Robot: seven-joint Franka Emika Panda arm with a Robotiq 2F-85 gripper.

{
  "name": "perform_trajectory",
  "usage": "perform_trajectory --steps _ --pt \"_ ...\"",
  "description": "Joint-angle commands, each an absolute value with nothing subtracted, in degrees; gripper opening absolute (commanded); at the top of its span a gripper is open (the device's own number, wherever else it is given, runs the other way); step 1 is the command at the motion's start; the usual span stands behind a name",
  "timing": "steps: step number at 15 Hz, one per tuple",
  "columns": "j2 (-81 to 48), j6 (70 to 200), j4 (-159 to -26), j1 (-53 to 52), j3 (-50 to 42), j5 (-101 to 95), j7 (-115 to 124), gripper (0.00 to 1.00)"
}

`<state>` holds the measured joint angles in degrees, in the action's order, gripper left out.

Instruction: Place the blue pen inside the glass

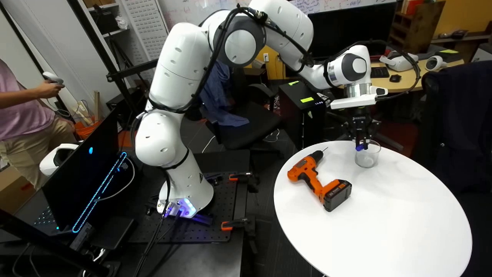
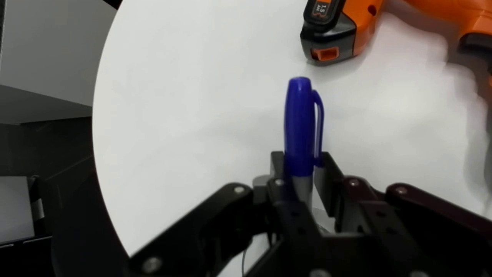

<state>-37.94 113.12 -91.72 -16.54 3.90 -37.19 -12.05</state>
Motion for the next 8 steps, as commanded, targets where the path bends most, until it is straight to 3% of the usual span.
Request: perform_trajectory --steps 1,8 --pt "-40.18 110.44 -88.00 -17.09 4.00 -39.12 -13.72 0.06" --pt "-43.53 107.03 -84.06 -18.05 3.88 -41.07 -14.14 0.06"
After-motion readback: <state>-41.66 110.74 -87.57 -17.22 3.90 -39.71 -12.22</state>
